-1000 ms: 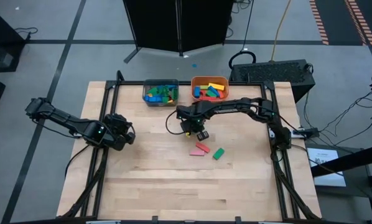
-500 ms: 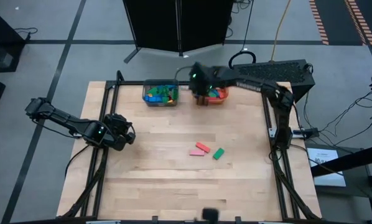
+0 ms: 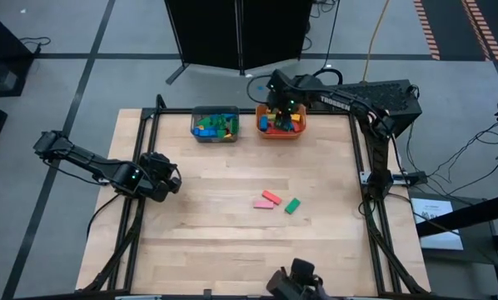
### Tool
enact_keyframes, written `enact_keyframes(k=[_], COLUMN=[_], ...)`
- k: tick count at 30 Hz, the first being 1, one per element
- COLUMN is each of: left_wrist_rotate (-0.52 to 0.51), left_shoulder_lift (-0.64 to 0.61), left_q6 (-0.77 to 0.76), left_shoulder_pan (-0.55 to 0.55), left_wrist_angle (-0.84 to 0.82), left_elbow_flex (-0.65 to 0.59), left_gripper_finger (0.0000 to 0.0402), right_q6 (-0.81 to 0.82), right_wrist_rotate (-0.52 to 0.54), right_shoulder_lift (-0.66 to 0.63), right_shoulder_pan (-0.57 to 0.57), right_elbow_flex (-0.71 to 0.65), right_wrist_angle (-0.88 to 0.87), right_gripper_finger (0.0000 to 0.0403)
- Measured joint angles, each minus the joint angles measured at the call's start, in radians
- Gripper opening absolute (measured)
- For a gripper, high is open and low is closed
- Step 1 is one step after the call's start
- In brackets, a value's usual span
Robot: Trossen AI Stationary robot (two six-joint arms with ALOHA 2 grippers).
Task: Sort blocks by size
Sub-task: Put the large red block into the orange bin
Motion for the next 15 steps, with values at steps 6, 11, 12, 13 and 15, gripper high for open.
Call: enact_keyframes(k=[6, 11, 12, 13, 15], left_wrist_rotate=[0.000, 0.000, 0.000, 0.000, 0.000], left_shoulder_lift=[0.002, 0.002, 0.002, 0.002, 0.002], left_q6=[0.000, 0.000, 0.000, 0.000, 0.000], left_shoulder_pan=[0.000, 0.000, 0.000, 0.000, 0.000], left_wrist_angle=[0.000, 0.000, 0.001, 0.001, 0.001], left_elbow_flex=[0.000, 0.000, 0.000, 0.000, 0.000], left_gripper_finger=[0.0000, 0.0000, 0.0000, 0.0000, 0.0000], right_q6=[-0.024, 0.059, 0.082, 0.101, 0.121], right_wrist_rotate=[-0.022, -0.300, -0.336, -0.350, -0.349], right_shoulder_lift=[0.000, 0.000, 0.000, -0.001, -0.001], right_shoulder_pan=[0.011, 0.064, 0.089, 0.121, 0.193], right_elbow_flex=[0.000, 0.000, 0.000, 0.000, -0.006], right_wrist_angle=[-0.010, -0.046, -0.053, -0.057, -0.064], right_gripper_finger=[0.0248, 0.0247, 0.0244, 0.0241, 0.0234])
